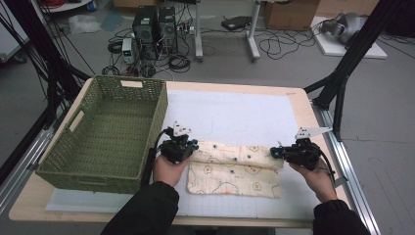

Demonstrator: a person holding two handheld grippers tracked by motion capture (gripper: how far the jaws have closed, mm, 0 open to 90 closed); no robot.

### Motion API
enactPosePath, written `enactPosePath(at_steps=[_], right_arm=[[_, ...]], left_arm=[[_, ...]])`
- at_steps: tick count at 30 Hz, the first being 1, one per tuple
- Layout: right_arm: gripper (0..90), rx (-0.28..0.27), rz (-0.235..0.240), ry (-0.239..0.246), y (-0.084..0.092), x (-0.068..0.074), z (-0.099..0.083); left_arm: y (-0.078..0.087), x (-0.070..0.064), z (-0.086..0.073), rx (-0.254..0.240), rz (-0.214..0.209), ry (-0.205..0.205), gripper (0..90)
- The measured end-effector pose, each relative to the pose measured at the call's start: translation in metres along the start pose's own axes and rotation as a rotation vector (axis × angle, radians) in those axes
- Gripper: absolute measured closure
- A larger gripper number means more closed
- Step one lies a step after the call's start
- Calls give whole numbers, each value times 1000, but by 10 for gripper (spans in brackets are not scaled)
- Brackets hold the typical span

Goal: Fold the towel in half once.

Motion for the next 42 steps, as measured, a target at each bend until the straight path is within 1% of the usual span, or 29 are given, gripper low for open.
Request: enactPosePath(at_steps=[2,4,6,7,8,9,10,12,13,14,15,16,17,18,20,22,23,24,26,28,29,30,31,32,33,34,36,39,42], right_arm=[[849,0,7,8,3,7,-3],[838,3,28,18,5,14,-9],[836,10,37,23,6,19,-15],[831,16,46,21,7,22,-17],[818,21,53,29,7,24,-20],[805,25,61,32,8,27,-21],[793,21,77,32,10,30,-21],[768,6,89,29,15,33,-19],[753,0,96,32,18,34,-18],[752,-12,100,42,20,34,-15],[745,-15,96,41,21,34,-14],[733,-20,87,44,22,32,-12],[712,-22,80,35,21,30,-11],[707,-20,76,23,19,27,-11],[705,-9,71,12,12,23,-11],[697,8,61,6,5,19,-12],[698,18,65,1,3,18,-12],[697,18,64,7,1,18,-12],[694,20,66,11,0,20,-12],[688,43,66,6,-3,20,-15],[699,56,75,7,-4,21,-17],[710,69,90,14,-5,23,-19],[722,92,112,14,-7,27,-23],[739,116,131,19,-8,31,-26],[753,127,147,32,-9,34,-28],[757,123,162,42,-8,37,-28],[756,107,171,42,-5,40,-26],[752,74,153,32,2,37,-18],[736,50,133,38,6,34,-11]], left_arm=[[7,-4,-6,6,1,-19,887],[12,-7,-11,14,-12,-20,886],[17,-12,-17,23,-29,-21,883],[19,-14,-19,22,-46,-14,881],[21,-15,-21,26,-58,-20,873],[24,-16,-22,25,-69,-23,836],[26,-17,-21,17,-86,-13,799],[32,-16,-18,4,-96,-5,765],[34,-15,-17,3,-97,-5,753],[36,-14,-15,4,-94,-15,744],[37,-13,-13,-6,-89,-8,730],[37,-12,-12,-6,-87,-6,711],[36,-11,-12,0,-86,-5,704],[35,-10,-10,-6,-75,-2,692],[33,-9,-10,-7,-68,6,681],[32,-9,-10,0,-67,-4,677],[32,-10,-9,-7,-71,3,678],[32,-10,-8,-12,-71,1,677],[30,-10,-10,-1,-72,-3,677],[29,-10,-11,9,-70,-8,676],[29,-12,-11,9,-78,-6,677],[30,-12,-12,15,-84,-15,680],[30,-14,-12,14,-89,-7,685],[31,-14,-12,15,-92,-11,684],[32,-14,-12,9,-94,-1,684],[33,-13,-12,12,-95,-3,684],[34,-11,-10,5,-89,3,683],[36,-9,-9,6,-84,2,682],[34,-9,-10,16,-75,-4,680]])
Point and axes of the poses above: each handheld gripper's, and its own axes: y roughly backward along the jaws, z roughly out of its top, x roughly to its left, the point moved 9 cm from there along -y, roughly forward along the jaws, and after that the axes turned 1 degree about -y, right-handed, at the moved point
